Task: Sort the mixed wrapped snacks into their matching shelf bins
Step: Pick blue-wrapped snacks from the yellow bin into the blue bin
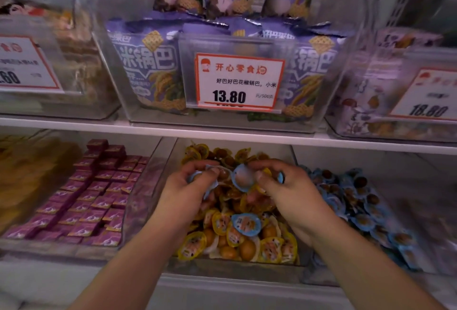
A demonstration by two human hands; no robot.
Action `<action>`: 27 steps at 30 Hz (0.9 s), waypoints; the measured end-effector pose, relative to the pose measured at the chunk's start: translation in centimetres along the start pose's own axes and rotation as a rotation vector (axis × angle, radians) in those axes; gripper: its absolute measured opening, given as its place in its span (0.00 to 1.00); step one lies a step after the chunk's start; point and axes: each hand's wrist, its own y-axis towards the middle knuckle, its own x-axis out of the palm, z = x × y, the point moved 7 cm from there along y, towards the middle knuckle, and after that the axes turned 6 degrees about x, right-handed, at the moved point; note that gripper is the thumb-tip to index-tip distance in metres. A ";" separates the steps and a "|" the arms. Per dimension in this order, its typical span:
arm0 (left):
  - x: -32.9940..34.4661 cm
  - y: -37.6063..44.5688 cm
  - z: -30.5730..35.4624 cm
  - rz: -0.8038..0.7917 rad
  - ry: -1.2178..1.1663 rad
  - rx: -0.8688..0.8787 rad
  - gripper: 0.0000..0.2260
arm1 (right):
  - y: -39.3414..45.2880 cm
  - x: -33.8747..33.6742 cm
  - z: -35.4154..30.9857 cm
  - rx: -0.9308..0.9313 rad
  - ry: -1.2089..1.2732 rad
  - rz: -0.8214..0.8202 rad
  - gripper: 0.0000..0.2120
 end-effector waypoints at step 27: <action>-0.5 -0.6 0.6 0.002 -0.172 -0.109 0.10 | -0.4 2.2 -0.9 -0.361 -0.965 -0.105 0.13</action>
